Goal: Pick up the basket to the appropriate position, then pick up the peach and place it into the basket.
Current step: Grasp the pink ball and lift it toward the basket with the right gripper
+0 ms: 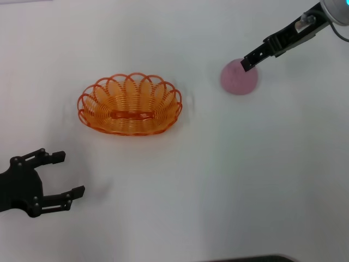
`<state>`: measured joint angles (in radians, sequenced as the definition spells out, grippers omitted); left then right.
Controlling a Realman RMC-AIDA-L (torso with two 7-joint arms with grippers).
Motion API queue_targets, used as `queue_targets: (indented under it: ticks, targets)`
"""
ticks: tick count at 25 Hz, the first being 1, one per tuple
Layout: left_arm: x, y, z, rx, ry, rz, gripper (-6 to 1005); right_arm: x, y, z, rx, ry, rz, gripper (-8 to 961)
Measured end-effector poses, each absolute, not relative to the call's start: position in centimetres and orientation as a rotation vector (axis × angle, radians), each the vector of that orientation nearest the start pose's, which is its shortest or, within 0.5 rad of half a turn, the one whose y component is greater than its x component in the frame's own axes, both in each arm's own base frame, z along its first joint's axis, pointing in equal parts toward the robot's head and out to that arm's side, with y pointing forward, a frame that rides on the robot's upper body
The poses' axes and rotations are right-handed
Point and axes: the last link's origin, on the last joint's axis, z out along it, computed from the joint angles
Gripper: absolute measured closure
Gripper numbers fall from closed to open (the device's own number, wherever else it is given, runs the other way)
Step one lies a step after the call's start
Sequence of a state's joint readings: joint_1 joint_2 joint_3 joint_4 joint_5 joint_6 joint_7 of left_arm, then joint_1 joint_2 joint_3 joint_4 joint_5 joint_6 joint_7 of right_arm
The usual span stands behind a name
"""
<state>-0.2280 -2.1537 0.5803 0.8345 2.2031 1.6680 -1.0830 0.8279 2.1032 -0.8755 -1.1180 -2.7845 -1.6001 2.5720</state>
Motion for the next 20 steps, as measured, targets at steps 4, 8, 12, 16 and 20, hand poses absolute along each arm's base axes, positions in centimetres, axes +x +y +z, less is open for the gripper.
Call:
queue_targets:
  ticks: [4, 8, 12, 16, 20]
  targets:
    - [-33.9, 22.8, 0.1, -2.730, -0.514, -0.442, 107, 19.3, 40.1, 3.3, -2.367, 1.319, -0.315, 7]
    - [-33.9, 22.8, 0.1, -2.731, -0.513, -0.442, 108, 20.3, 40.2, 2.3, -2.357, 1.354, -0.322, 7]
    - [-33.8, 22.9, 0.1, -2.733, -0.512, -0.441, 108, 20.8, 40.6, 1.4, -2.350, 1.343, -0.339, 7]
    - [-33.8, 22.9, 0.0, -2.736, -0.509, -0.440, 107, 20.8, 41.1, 0.7, -2.345, 1.326, -0.345, 7]
    - [-33.8, 22.9, 0.1, -2.735, -0.510, -0.441, 107, 20.9, 41.4, -0.2, -2.348, 1.311, -0.361, 7]
